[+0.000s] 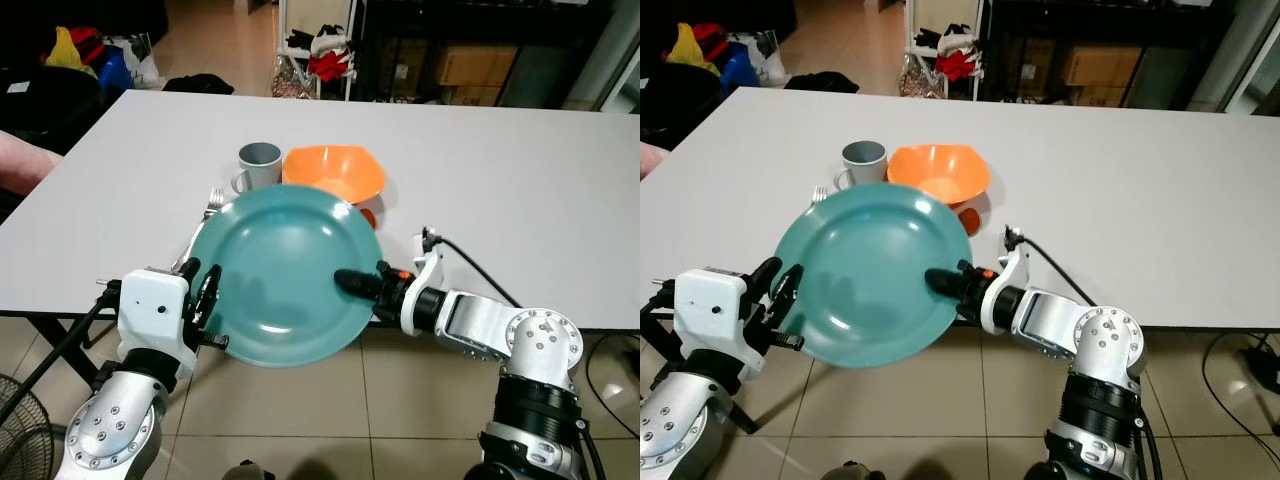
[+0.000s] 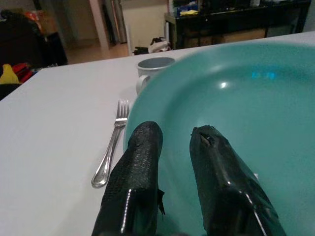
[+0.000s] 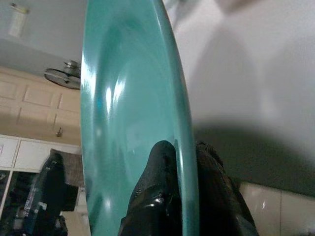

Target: Setting the table

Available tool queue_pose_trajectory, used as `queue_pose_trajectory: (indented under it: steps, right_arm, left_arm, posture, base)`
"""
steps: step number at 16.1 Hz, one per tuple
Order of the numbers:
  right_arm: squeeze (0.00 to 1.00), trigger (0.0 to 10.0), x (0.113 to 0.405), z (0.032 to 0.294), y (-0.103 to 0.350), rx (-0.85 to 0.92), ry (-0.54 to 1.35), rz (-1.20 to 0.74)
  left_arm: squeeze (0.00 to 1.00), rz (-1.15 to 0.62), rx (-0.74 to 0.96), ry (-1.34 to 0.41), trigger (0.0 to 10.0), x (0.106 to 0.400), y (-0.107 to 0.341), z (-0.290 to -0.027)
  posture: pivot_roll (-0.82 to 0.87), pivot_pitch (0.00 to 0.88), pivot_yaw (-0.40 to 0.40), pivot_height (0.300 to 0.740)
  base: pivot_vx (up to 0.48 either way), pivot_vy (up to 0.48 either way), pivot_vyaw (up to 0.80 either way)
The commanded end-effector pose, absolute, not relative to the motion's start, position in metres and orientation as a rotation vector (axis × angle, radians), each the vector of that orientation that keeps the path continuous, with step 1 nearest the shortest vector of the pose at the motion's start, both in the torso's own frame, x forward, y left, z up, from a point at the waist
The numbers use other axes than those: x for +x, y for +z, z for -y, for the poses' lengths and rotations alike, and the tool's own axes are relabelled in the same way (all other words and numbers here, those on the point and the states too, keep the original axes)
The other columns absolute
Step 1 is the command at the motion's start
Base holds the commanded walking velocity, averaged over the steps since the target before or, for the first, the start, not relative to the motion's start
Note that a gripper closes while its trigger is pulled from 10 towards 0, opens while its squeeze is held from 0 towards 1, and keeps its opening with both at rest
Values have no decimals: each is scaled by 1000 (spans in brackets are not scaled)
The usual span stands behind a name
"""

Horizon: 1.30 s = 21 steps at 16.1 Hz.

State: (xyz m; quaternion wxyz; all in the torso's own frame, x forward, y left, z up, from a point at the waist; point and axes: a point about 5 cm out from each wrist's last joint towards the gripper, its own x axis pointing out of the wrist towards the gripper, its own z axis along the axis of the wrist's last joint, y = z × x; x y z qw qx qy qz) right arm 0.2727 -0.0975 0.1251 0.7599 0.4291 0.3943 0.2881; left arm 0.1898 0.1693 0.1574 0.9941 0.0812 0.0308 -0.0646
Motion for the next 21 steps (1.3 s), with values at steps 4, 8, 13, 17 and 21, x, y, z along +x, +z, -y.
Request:
queue_pose_trajectory:
  steps: [4,8,13,17,21]
  right_arm:
    - [0,10000,287,88,123,1001,564,-921]
    - [0,10000,302,82,121,1060,492,-964]
    - [0,10000,326,80,125,1128,389,-973]
    - [0,10000,334,75,124,1138,363,-993]
    - [0,10000,339,70,117,1088,331,-976]
  left_arm:
    - [0,-75,159,-184,10000,187,160,-164]
    - [0,-83,162,-196,10000,185,159,-164]
    - [0,-184,165,-311,10000,177,152,-159]
    - [0,-306,212,-324,10000,166,144,-171]
    - [0,-318,218,-324,10000,165,145,-173]
  posture:
    - [-6,45,-22,740]
    - [2,49,-28,740]
    - [3,51,-26,740]
    - [7,54,-26,740]
    - [14,57,-26,740]
  base:
    - [0,0,0]
    - [0,0,0]
    - [0,0,0]
    - [0,0,0]
    - [0,0,0]
